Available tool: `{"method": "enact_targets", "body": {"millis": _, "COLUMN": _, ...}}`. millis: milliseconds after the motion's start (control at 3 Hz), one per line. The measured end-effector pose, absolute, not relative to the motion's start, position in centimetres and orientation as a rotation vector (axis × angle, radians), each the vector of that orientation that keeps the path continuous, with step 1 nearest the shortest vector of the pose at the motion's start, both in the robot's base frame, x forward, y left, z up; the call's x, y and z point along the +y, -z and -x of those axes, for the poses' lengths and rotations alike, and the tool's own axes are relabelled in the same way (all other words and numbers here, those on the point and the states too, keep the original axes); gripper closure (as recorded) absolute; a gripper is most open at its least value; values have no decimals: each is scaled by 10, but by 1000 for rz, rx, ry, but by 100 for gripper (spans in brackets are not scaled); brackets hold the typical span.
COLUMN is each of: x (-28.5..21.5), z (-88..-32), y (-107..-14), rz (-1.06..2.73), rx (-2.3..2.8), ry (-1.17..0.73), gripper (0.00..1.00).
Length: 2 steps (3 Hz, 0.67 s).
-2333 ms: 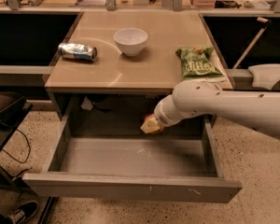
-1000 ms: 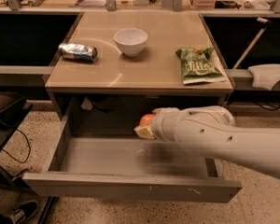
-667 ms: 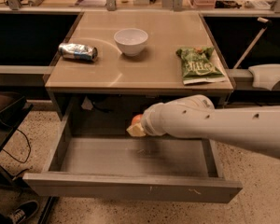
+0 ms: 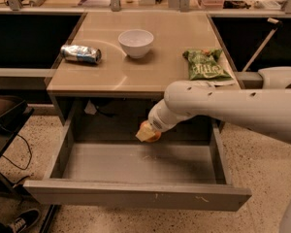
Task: Place orange into top drawer
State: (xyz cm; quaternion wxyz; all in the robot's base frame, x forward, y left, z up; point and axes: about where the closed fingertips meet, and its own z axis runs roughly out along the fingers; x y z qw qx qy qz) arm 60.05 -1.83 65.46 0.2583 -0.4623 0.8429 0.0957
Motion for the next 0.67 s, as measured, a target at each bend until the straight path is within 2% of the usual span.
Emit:
{"method": "enact_targets", "body": {"millis": 333, "x": -14, "z": -574, "y": -673, "rz": 1258, "rx": 2293, "ry": -261, "gripper": 100}}
{"method": "enact_targets", "body": {"millis": 667, "x": -7, "z": -524, "y": -689, "rz": 1106, "rx": 2285, "ry": -279, "gripper": 100}}
